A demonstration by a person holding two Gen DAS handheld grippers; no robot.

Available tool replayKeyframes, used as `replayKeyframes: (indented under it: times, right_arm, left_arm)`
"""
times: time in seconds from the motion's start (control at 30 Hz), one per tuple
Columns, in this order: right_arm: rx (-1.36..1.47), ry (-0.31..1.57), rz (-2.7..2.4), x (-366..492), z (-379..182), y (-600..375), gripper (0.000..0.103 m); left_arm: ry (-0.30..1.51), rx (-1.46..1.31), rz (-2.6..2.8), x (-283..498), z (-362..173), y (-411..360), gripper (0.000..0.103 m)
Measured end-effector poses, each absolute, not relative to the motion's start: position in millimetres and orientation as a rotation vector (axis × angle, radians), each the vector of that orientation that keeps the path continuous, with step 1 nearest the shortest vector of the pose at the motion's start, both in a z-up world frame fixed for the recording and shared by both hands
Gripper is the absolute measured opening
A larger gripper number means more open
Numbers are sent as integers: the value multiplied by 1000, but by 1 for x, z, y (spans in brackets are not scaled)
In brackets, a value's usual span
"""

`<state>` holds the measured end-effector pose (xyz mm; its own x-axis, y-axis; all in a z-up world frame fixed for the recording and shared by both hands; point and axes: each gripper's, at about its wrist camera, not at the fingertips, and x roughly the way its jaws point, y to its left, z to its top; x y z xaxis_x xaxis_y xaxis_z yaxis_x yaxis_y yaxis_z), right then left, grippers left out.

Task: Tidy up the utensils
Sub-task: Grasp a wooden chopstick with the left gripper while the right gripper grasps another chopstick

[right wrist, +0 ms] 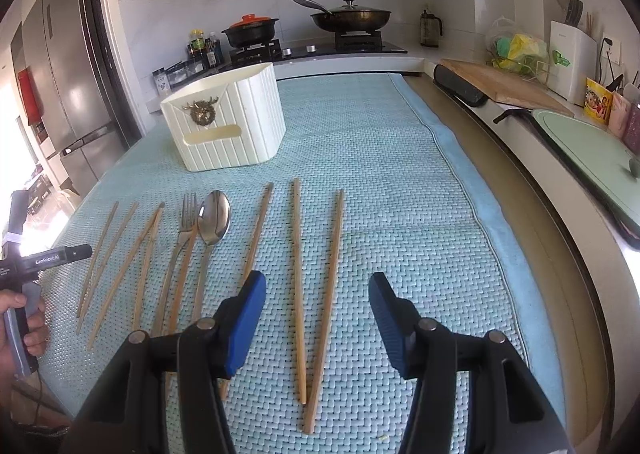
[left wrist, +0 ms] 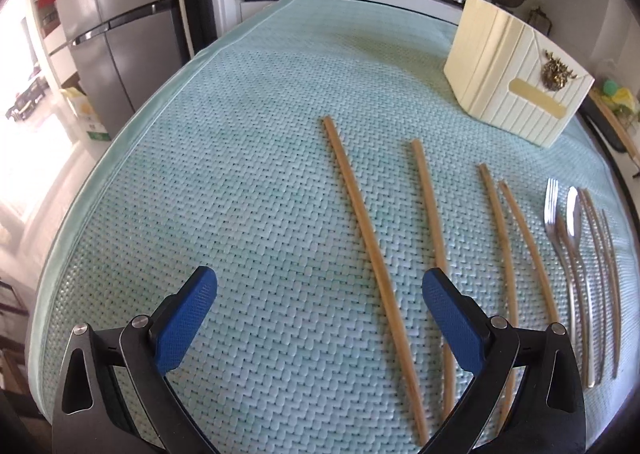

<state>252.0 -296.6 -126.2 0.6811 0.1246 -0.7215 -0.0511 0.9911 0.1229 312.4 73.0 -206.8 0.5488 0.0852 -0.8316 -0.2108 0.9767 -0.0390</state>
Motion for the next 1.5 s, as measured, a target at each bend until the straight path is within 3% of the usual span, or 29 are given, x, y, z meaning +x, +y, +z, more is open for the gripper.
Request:
replayKeyframes:
  times: [0.13, 0.2, 0.33, 0.4, 0.57, 0.73, 0.83, 1.17, 1.3, 1.37, 1.43, 1.47, 1.5]
  right_arm:
    - [100, 864, 121, 271, -137, -300, 54]
    - [90, 882, 131, 282, -142, -298, 45]
    - [41, 923, 146, 305, -153, -290, 38]
    - [14, 966, 137, 315, -161, -288, 26]
    - [-40, 1020, 131, 324, -171, -285, 16]
    - [-53, 1047, 143, 339, -169, -284, 16]
    - [-51, 1087, 163, 354, -167, -284, 16]
    - [-55, 1129, 186, 400, -166, -281, 15]
    - [-29, 1156, 183, 423, -165, -283, 13]
    - [-3, 1162, 180, 426, -168, -284, 7]
    - [35, 1159, 191, 431, -168, -290, 6]
    - [59, 1148, 198, 433, -167, -293, 6]
    - [79, 1136, 204, 435, -166, -297, 6]
  left_arm:
    - [994, -102, 189, 315, -212, 75, 102]
    - [1002, -94, 189, 318, -216, 79, 102]
    - [1010, -74, 182, 318, -217, 86, 102]
    - [1017, -68, 180, 319, -216, 90, 102]
    - [1030, -68, 167, 331, -214, 105, 102]
    - [1058, -51, 102, 360, -211, 112, 100]
    - [1093, -50, 75, 380, -213, 114, 87]
    - [1140, -24, 32, 424, -212, 105, 83]
    - [1149, -18, 6, 426, -210, 101, 69]
    - [1137, -7, -11, 423, -208, 96, 55]
    - [1120, 3, -27, 420, -206, 90, 34]
    - [1112, -2, -36, 420, -206, 90, 28]
    - [1105, -9, -43, 411, -204, 82, 13]
